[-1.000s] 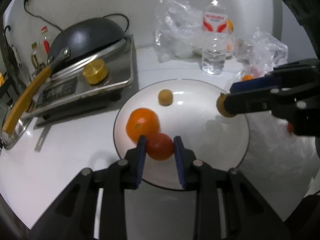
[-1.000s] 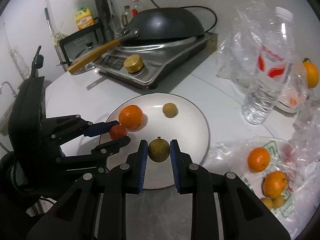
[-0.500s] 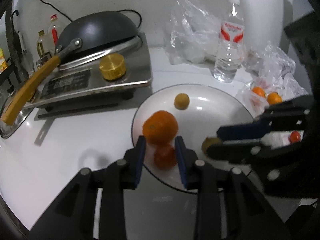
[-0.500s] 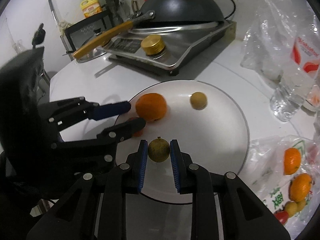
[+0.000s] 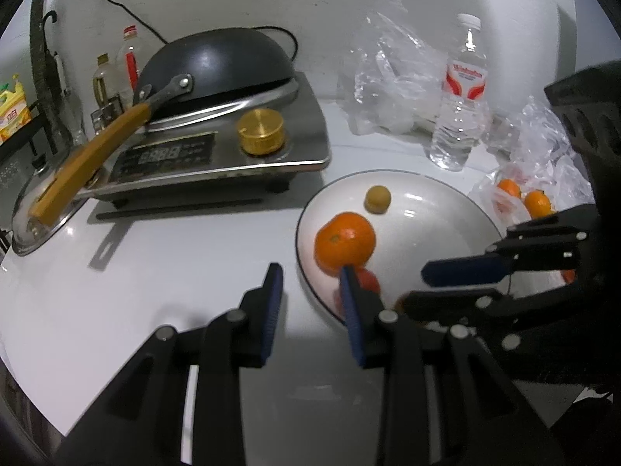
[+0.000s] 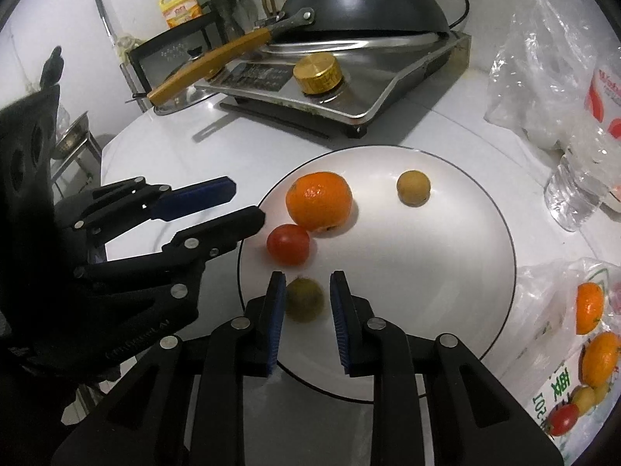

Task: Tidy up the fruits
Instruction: 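Open the left tool over the plate while the right tool releases its yellow fruit, then move both open tools back toward the fruits on the bag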

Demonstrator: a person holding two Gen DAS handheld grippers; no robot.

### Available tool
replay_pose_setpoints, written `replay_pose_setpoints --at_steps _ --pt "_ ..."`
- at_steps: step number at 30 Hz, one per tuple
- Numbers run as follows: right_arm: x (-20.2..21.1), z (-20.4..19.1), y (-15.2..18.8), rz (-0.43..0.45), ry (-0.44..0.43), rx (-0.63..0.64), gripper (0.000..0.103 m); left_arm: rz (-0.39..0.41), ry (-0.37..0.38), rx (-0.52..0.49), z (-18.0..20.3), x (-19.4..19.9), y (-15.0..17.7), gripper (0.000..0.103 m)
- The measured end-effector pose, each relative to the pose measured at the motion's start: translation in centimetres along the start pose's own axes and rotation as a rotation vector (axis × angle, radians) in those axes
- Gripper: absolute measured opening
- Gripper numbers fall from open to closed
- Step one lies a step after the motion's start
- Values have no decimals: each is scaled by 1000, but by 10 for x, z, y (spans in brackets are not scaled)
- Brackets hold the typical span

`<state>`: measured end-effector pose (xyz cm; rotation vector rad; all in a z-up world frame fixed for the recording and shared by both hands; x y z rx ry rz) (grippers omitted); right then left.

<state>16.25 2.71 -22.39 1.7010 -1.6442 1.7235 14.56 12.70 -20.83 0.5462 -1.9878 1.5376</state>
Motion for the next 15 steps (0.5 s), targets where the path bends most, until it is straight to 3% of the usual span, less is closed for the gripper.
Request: replay_pose_setpoints --at_steps 13,15 --pt "56 18 9 95 24 -18 31 46 2 -38 30 25 -21 36" --pt "67 25 13 109 35 -25 31 54 11 -42 39 28 -26 46"
Point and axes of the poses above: each gripper's, at about its wrist camera, not at the fingertips, and x roughly against the way its jaws point, z to its right, y to its underside, the point moved 6 cm from there along -x, roughly the way its jaws point, and after that the axes turned 14 degrees about -x, right-handed, at the moved point
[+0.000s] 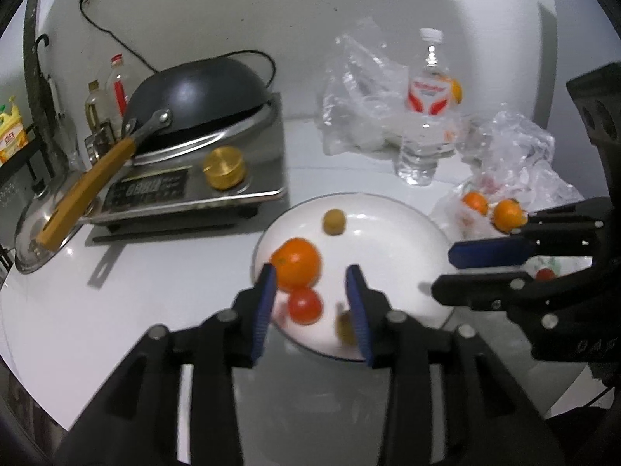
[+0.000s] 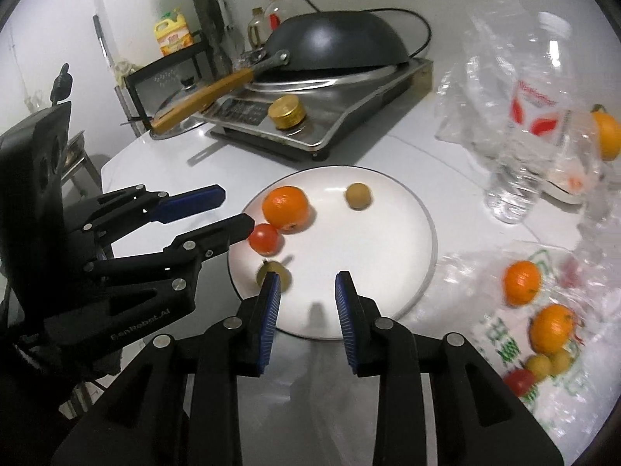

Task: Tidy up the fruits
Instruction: 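Move both open tools back toward the fruits on the bag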

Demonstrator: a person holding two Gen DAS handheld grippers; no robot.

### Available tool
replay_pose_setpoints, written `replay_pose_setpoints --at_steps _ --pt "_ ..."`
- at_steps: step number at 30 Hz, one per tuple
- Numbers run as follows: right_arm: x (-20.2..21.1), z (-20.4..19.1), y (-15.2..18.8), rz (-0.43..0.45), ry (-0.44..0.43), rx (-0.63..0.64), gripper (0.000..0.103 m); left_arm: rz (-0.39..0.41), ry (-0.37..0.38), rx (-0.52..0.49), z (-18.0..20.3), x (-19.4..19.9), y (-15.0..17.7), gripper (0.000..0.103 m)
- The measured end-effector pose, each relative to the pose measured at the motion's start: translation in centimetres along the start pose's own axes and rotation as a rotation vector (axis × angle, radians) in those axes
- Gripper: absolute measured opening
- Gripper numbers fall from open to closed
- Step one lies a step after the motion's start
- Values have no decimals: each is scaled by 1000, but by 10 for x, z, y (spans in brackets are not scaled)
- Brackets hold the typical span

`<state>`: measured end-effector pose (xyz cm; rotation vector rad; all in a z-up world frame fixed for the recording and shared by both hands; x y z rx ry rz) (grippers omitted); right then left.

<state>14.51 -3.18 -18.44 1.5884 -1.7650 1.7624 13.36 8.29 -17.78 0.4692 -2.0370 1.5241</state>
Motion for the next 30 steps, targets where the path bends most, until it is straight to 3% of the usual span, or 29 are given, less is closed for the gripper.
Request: replay_pose_setpoints --at_steps 16,20,30 --pt "56 63 30 79 112 -88 31 47 93 -56 70 16 -30 53" --pt "65 80 40 85 142 -110 31 55 116 -74 88 16 -34 64" --pt "72 118 65 76 173 -155 31 20 138 -120 126 14 -36 65"
Point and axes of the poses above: each gripper's, at about its wrist camera, not at the fingertips, and x roughly against the way its jaws point, z to its right, y to its underside, the point moved 6 cm from there along -x, roughly the way its jaws point, and after that the axes turned 14 degrees about -x, right-handed, at the moved point
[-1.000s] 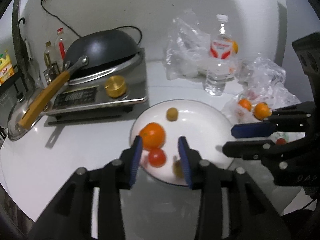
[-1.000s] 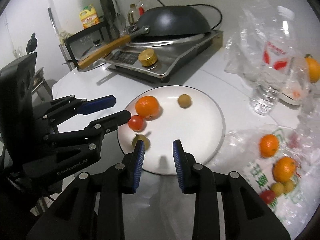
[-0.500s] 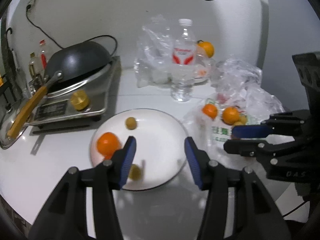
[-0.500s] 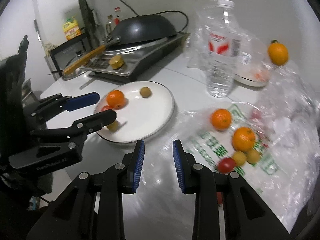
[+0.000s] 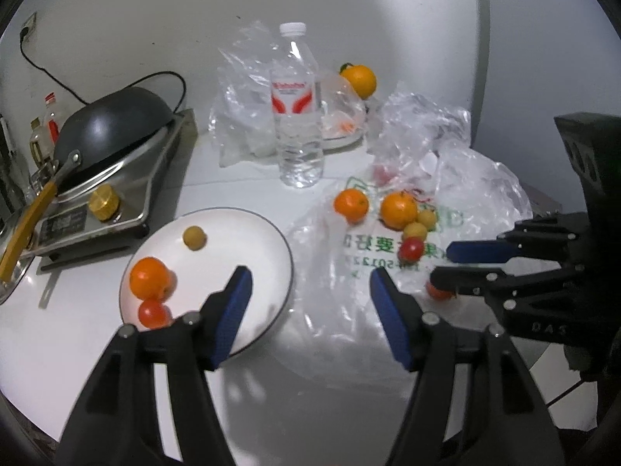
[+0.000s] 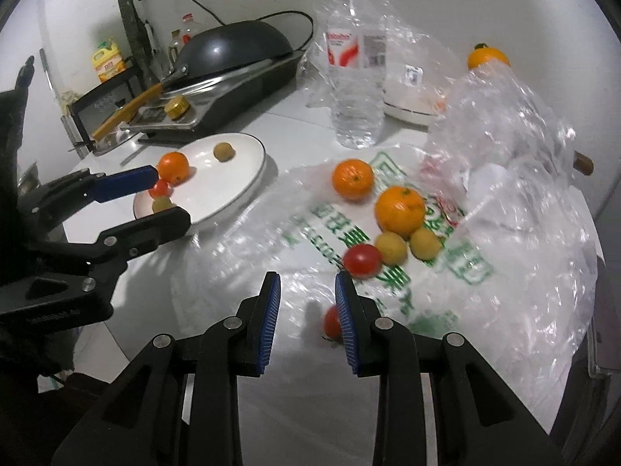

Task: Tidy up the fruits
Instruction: 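Move both open tools back toward the fruits on the bag, then grasp a red cherry tomato with the right tool while the left tool grasps another tomato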

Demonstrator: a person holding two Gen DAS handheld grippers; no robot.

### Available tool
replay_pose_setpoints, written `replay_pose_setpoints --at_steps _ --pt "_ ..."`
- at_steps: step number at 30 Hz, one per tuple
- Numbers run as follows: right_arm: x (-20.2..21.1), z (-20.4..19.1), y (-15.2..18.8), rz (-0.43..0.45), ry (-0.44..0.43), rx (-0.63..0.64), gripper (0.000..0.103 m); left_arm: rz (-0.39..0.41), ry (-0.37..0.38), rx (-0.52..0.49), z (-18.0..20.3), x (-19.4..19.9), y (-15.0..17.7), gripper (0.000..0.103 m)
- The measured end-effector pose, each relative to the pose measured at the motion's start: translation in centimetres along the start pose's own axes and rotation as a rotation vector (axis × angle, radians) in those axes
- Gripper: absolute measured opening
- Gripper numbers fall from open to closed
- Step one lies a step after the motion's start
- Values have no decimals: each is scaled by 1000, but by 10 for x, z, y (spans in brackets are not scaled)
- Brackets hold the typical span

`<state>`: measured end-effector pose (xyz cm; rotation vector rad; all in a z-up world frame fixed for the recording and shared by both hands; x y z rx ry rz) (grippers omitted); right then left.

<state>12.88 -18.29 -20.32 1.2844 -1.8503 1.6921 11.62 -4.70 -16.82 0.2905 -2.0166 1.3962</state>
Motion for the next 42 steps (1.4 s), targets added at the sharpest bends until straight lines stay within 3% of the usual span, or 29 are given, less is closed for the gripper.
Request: replay_pose_setpoints --at_steps 14,23,40,42 --pt "-15 27 17 -28 19 -1 31 -40 13 -64 31 -9 -5 65" --pt "-21 34 16 -44 -42 -9 30 -67 1 -111 40 -17 -13 65" --pt "13 73 -23 77 -70 -88 30 -113 109 -188 77 -69 -35 63" --pt "14 79 -26 85 -72 -101 30 -125 130 -196 82 -77 -37 49"
Point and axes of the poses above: each gripper's, at about its wrist camera, not at the fingertips, and x roughly against the way its jaws point, z to its right, y to its underside, the point moved 6 cm from there along -x, roughly the way its jaws point, and after that the axes turned 14 degrees about -x, right-handed, at the moved point
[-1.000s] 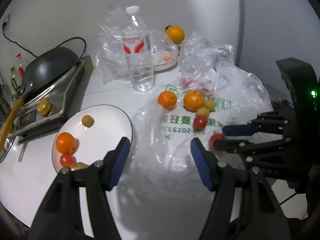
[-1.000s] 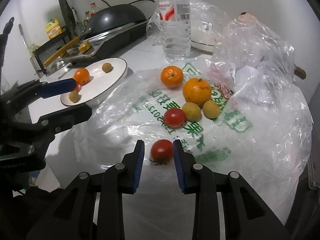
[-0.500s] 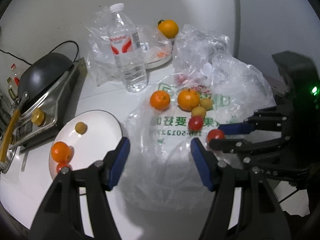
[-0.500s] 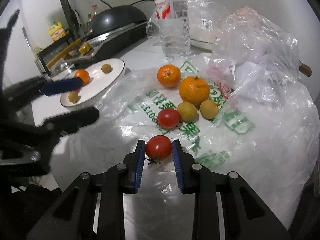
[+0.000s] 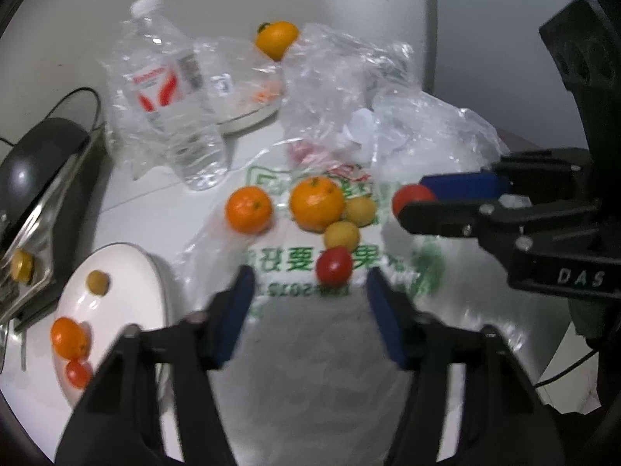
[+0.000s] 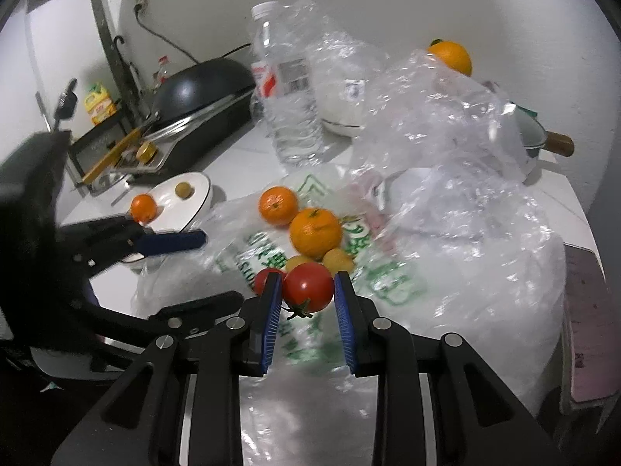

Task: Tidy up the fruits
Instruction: 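Grasp a red cherry tomato with the right tool while the left tool grasps another tomato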

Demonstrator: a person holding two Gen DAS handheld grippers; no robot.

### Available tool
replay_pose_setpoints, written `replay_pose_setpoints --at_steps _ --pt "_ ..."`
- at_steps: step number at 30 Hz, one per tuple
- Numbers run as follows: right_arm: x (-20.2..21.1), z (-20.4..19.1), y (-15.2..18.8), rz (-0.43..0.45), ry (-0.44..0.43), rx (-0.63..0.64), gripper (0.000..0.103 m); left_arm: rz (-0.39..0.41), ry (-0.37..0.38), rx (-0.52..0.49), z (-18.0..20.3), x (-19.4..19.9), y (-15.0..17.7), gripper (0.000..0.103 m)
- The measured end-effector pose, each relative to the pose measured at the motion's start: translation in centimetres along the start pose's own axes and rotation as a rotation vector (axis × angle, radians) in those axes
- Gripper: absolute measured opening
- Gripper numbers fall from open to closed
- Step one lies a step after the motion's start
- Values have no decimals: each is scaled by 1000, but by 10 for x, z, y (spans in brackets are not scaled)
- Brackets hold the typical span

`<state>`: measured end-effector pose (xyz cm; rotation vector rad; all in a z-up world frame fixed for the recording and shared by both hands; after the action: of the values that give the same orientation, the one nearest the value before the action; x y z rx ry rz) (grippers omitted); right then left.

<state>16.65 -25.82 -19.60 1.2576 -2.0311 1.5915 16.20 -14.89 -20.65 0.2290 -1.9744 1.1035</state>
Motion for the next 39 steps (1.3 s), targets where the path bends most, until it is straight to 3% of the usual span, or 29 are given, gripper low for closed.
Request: replay_pose_setpoints --at_steps 8,11,12,22,39 --pt "-4 14 -1 -13 -2 -11 30 -51 42 -11 7 -31 -5 40" --pt "-4 18 -2 -14 -4 -10 30 -66 53 -11 9 -39 -6 34" --pt "-4 19 -3 -14 -3 -10 30 -67 58 -14 10 -41 -6 27" --pt "-3 19 -3 -7 0 -12 30 -51 64 -21 11 -35 -10 27" --pt "8 -32 7 1 0 59 30 56 12 5 -9 28 2 27"
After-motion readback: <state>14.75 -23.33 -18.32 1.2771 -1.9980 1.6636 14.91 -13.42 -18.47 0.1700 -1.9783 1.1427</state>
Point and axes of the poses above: each gripper's, at about its wrist camera, not at the fingertips, and x roughly against the way its jaws point, z to its right, y to its underside, the point moved 6 cm from there along -x, roughly the way its jaws point, and after that the axes turned 14 degrees about -x, right-handed, at the moved point
